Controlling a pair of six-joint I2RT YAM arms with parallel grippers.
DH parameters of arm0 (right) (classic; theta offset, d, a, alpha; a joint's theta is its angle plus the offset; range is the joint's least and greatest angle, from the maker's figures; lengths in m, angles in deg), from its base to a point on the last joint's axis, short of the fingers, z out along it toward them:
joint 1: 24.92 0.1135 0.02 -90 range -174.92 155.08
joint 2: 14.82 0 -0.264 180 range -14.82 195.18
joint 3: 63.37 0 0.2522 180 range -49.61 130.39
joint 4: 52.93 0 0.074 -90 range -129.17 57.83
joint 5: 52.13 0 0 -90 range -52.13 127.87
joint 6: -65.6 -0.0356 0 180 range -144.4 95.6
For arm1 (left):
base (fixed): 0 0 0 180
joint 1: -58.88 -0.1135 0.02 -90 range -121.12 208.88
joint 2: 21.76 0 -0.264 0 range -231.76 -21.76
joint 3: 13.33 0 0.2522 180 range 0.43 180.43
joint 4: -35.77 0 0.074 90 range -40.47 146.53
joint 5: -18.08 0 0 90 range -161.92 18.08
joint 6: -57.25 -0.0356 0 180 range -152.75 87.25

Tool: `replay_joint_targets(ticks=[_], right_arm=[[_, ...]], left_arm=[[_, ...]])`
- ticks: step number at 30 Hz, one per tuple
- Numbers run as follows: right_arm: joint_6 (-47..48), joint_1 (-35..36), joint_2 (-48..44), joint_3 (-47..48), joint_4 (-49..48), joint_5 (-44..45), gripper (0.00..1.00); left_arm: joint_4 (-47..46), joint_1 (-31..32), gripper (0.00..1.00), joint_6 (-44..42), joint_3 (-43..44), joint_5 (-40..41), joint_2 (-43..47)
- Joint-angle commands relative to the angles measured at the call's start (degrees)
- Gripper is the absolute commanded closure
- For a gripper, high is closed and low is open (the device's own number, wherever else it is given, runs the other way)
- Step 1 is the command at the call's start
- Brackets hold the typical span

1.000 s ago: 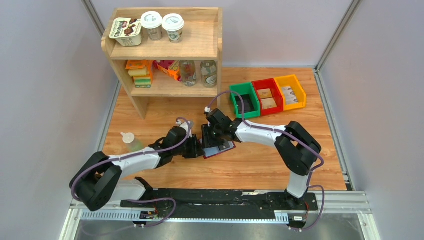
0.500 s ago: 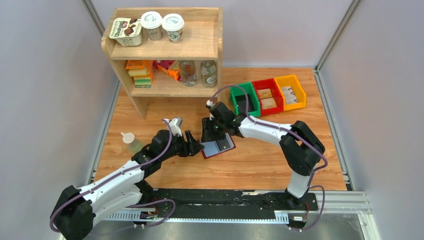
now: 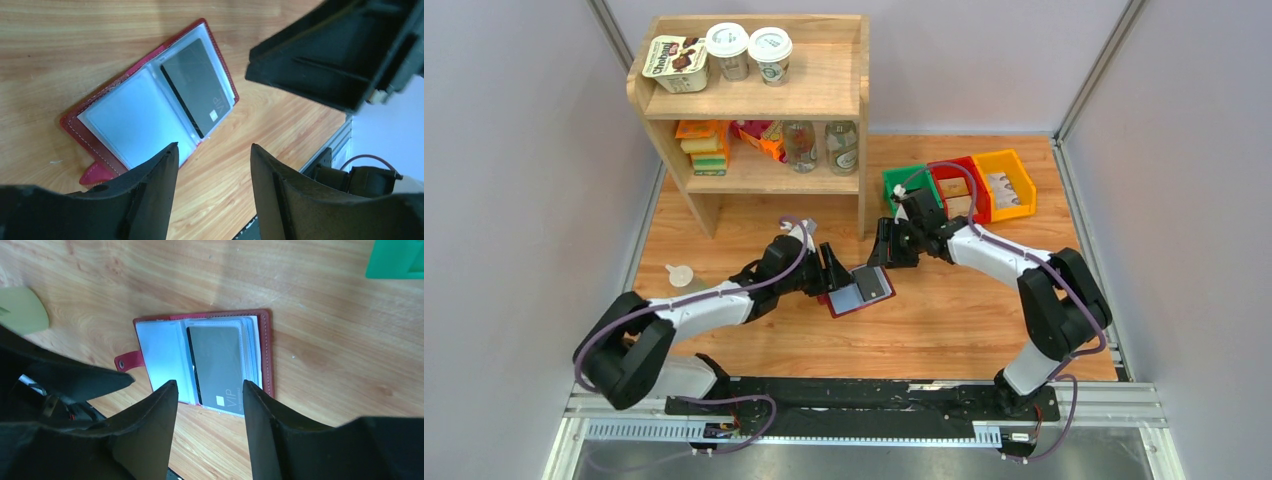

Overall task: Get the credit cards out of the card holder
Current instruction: Remove the credit card from the card holder.

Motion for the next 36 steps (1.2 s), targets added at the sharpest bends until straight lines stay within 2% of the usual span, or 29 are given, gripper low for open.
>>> replay_joint_targets(ticks=[1, 5, 7, 16, 17, 19, 28, 36], right_arm=[[1.41, 0.42, 0.46, -1.60, -4.18, -1.98, 0.48], [1.24, 0.42, 2.40, -2.83, -6.21, -1.88, 0.49], [1.06, 0.42, 2.75, -3.80, -7.26, -1.80, 0.51], [0.62, 0.42, 3.81, -6.62, -10.52, -3.64, 0.60], [0.62, 0.51, 3.72, -6.79, -10.78, -3.73, 0.61], [0.53, 0.51, 3.45, -6.97, -10.87, -3.82, 0.62], [0.27, 0.51, 3.89, -7.15, -11.05, -4.79, 0.66], [-0.26, 0.51, 4.86, -8.29, -12.19, -5.05, 0.68]], left_arm=[[-8.50, -0.11, 0.39, 4.04, 2.01, -0.23, -6.58], [-10.79, -0.11, 0.40, 5.18, 2.80, 0.21, -11.24], [-11.59, -0.11, 0.46, 5.27, 3.24, 0.39, -13.18], [-13.61, -0.11, 0.49, 6.06, 4.30, -1.46, -18.11], [-13.88, -0.11, 0.53, 5.89, 4.39, -1.72, -18.55], [-13.88, -0.11, 0.53, 6.24, 4.56, -1.98, -19.34], [-13.88, -0.11, 0.53, 7.73, 4.74, -2.16, -20.57], [-17.74, -0.11, 0.56, 10.90, 4.56, -4.53, -20.23]])
